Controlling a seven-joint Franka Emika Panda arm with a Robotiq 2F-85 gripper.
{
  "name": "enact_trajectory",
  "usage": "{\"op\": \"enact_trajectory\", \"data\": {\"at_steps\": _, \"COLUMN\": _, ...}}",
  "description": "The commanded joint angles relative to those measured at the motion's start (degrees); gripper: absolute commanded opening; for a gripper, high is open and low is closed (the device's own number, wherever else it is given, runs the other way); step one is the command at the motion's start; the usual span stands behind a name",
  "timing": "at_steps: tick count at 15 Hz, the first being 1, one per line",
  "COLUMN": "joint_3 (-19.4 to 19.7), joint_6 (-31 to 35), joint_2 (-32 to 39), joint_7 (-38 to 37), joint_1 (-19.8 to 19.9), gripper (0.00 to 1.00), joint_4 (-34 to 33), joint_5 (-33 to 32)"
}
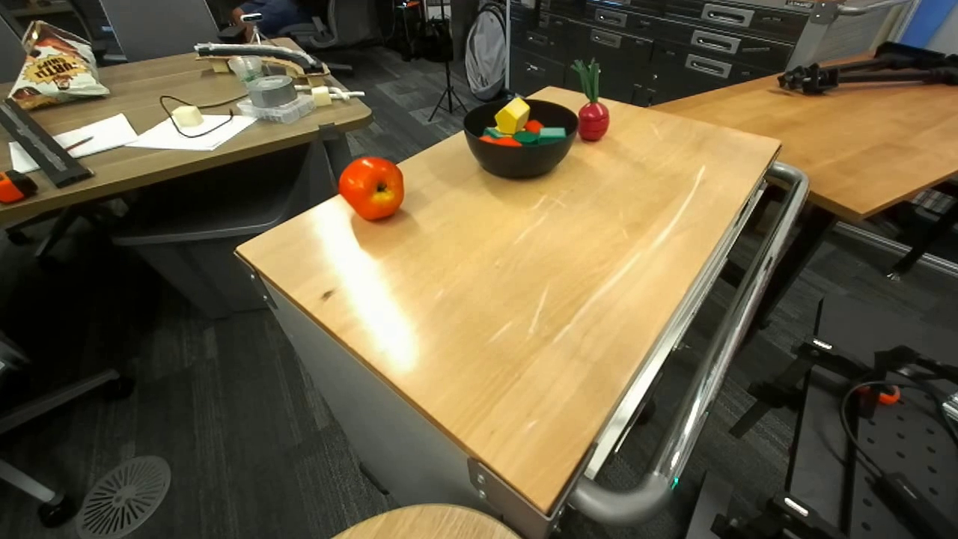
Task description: Move the apple to the left, take the radish and blocks out of the black bowl
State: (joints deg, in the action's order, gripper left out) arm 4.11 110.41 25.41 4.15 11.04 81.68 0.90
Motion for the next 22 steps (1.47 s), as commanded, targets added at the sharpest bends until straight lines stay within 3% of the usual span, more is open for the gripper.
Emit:
{"op": "enact_trajectory", "data": {"at_steps": 1, "joint_3": -0.12, "joint_6": -0.21, "joint_2": -0.29, "joint_7": 1.33, "joint_1": -0.63, "gripper": 1.0, "joint_4": 0.14, "joint_5": 0.52}}
{"op": "enact_trajectory", "data": {"at_steps": 8, "joint_3": -1.1, "joint_6": 3.48, "joint_2": -1.05, "joint_7": 4.41, "joint_1": -1.97, "gripper": 1.0, "joint_4": 3.11, "joint_5": -0.72}}
{"op": "enact_trajectory", "data": {"at_steps": 22, "joint_3": -1.29, "joint_6": -0.66, "joint_2": 7.38, "joint_7": 4.53, "joint_1": -5.73, "gripper": 1.0, "joint_4": -1.19, "joint_5": -5.3}}
